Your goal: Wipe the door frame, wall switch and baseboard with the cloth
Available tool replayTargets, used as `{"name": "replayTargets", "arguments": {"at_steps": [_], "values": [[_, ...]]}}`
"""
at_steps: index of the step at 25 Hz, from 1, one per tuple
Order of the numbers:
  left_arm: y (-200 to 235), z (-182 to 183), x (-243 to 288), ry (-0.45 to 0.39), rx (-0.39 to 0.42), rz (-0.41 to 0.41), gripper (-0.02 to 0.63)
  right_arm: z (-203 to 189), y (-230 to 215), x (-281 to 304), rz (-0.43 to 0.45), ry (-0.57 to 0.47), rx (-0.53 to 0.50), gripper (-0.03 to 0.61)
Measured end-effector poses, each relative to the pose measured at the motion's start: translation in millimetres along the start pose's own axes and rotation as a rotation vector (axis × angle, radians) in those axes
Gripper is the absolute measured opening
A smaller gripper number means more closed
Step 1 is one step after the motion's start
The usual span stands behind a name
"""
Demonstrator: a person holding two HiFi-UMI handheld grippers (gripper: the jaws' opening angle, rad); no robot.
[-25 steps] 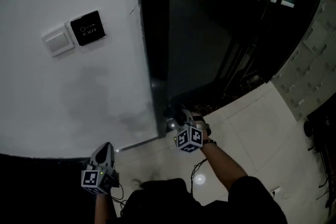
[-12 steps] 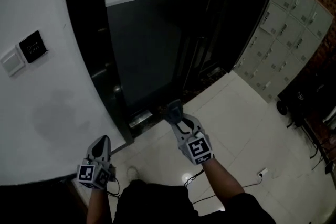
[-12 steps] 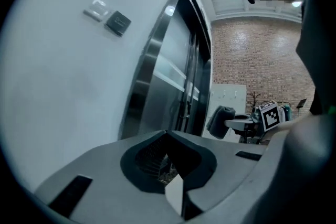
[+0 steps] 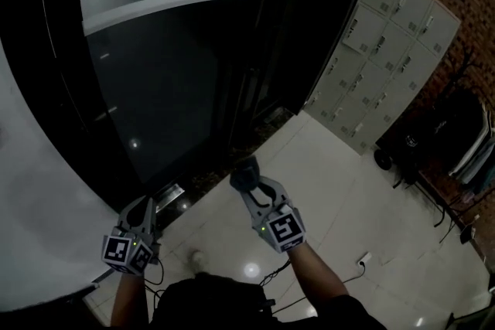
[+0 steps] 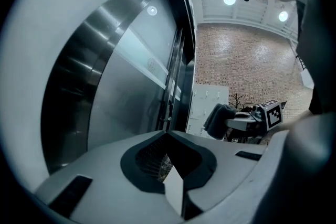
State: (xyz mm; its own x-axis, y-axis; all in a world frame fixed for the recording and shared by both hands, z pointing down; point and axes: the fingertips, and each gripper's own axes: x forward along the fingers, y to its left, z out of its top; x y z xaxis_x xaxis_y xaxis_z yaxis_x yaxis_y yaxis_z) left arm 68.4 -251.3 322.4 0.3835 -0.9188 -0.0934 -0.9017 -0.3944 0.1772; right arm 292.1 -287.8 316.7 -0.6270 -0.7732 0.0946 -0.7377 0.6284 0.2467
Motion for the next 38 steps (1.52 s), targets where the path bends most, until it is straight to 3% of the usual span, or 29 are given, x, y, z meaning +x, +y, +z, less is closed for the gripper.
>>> {"name": "replayTargets", "arguments": {"at_steps": [5,9,13,17,22,27,30,32,34,38], "values": [[32.4,27.0,67.1,-0.048,0.069,0.009,0.003,58.6,-39.6,102.7,0.102,-0.117,-0.04,0.094],[67.7,42.1,99.5,-0.058,0.1,0.089,0.003,80.5,-43.1,165.2,0.221,-0.183,-0.104,0.094],[95.2,53.5,114.4,-0.072,0.144,0.203,0.003,78.0,-40.5,221.5,0.368,-0.235,-0.09,0.095],[120.4,56.2,128.1,-0.101,0.195,0.381,0.003,73.2,-38.5,278.5,0.57,-0.298,-0.074,0.094],[124.3,68.3,141.0,-0.178,0.269,0.644,0.003,79.1,-28.4,335.8,0.865,-0.391,-0.198,0.094],[95.5,88.2,126.5,-0.221,0.321,0.969,0.003,113.0,-8.7,358.3,1.16,-0.526,-0.193,0.094],[60.2,90.3,96.5,-0.226,0.343,1.157,0.003,130.8,35.0,337.4,1.308,-0.652,-0.288,0.094],[37.0,85.2,77.3,-0.209,0.348,1.249,0.003,150.1,56.7,314.9,1.351,-0.755,-0.351,0.094],[12.3,80.4,53.0,-0.195,0.343,1.326,0.003,180.9,75.1,291.4,1.34,-0.895,-0.421,0.094],[-45.0,77.1,3.1,-0.246,0.367,1.485,0.003,258.0,106.7,259.0,1.196,-1.157,-0.613,0.094]]}}
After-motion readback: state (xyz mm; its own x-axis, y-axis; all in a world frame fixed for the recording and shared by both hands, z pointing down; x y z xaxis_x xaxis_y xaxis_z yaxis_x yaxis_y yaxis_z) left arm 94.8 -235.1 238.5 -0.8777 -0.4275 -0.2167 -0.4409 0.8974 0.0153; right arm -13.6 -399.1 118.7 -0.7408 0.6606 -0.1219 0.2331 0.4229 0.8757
